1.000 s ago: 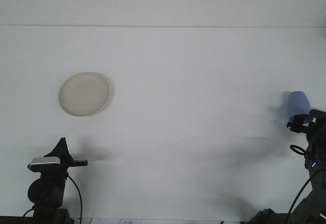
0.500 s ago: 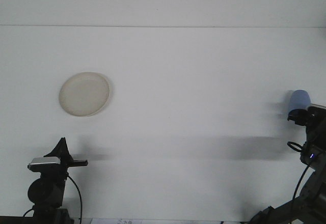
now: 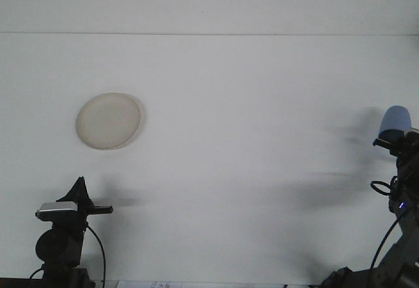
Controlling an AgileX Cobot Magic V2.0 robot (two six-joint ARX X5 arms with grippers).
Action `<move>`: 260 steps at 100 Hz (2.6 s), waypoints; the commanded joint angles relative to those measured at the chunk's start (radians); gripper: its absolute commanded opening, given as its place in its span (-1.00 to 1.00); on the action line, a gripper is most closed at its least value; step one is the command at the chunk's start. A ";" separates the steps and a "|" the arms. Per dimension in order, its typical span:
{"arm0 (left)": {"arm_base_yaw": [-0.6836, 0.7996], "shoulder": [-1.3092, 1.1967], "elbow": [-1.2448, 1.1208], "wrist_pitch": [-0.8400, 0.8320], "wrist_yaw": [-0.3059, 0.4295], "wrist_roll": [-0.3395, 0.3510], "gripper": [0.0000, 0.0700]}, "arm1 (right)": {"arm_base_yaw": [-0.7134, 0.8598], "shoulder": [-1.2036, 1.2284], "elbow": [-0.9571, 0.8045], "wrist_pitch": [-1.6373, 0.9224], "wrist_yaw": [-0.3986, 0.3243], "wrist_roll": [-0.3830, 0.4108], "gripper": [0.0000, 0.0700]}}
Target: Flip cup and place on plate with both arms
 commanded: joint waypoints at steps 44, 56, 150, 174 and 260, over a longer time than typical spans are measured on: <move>0.001 -0.001 -0.019 0.011 -0.001 -0.001 -0.96 | 0.578 -0.518 0.306 -1.107 0.002 0.149 -1.00; 0.001 -0.001 -0.019 0.011 -0.001 -0.001 -0.96 | 0.778 -0.422 0.467 -1.410 0.002 0.102 -1.00; 0.001 -0.001 -0.019 0.011 -0.001 -0.001 -0.96 | 1.497 0.225 0.775 -1.878 0.158 -0.052 -1.00; 0.001 -0.001 -0.019 0.011 -0.001 -0.001 -0.96 | 1.503 0.229 0.780 -1.883 0.158 -0.053 0.23; 0.001 -0.001 -0.019 0.014 -0.001 -0.001 -0.96 | 1.441 -0.906 0.274 -1.213 0.237 -0.056 0.26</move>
